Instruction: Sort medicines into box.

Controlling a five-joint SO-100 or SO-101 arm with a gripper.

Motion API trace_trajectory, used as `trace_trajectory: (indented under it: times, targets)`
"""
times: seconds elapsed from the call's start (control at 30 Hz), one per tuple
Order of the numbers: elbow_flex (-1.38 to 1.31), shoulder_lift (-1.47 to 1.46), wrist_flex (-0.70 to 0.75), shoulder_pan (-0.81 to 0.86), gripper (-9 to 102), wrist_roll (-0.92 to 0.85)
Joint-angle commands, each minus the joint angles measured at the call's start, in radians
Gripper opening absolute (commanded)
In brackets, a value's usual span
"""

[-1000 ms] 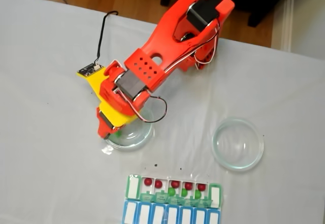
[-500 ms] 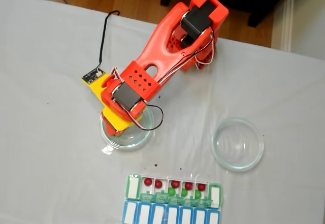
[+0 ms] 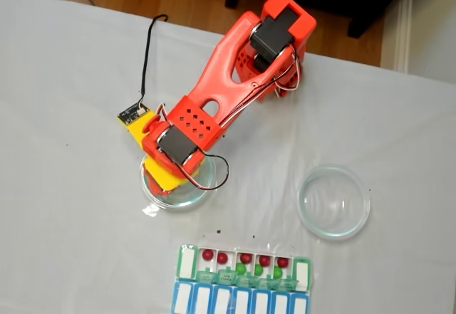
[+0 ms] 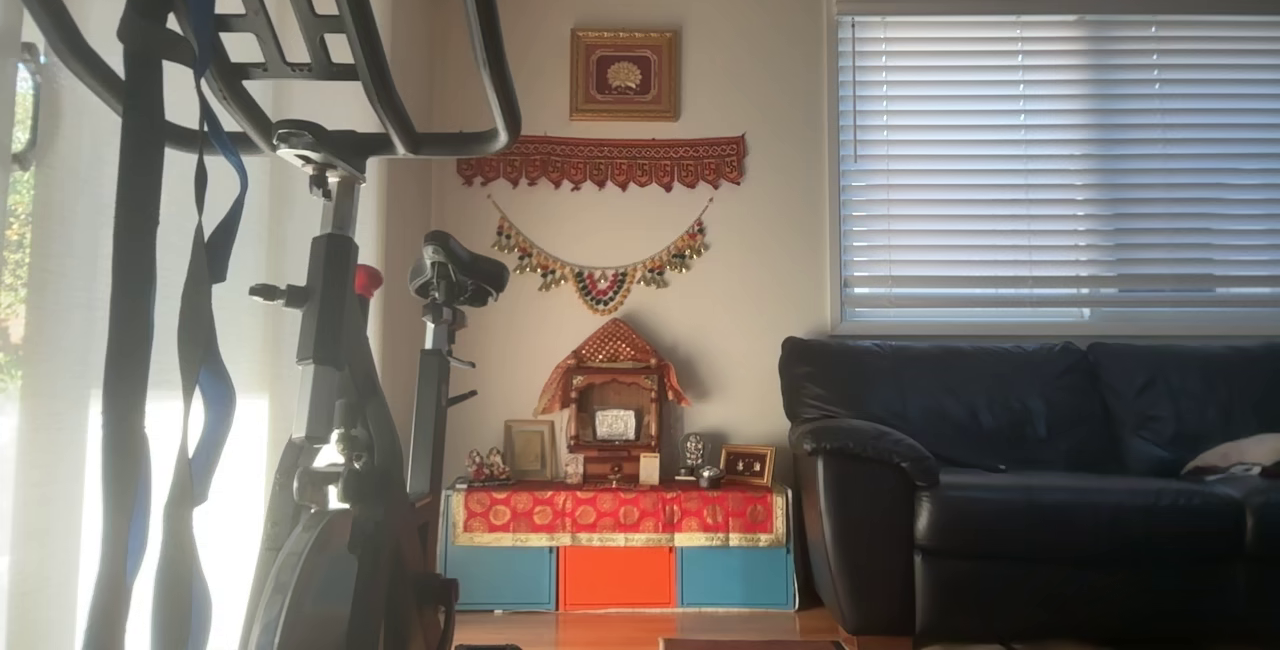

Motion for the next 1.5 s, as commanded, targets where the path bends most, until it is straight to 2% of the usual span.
trace_trajectory:
  times: [0.0, 0.7, 1.07, 1.47]
  targets:
    - [-0.031, 0.048, -0.031, 0.008, 21, 0.003]
    - [0.155, 0.202, -0.183, 0.049, 21, -0.043]
    - [0.278, 0.273, -0.284, 0.018, 21, -0.069]
    - [0.284, 0.221, -0.339, 0.02, 21, -0.069]
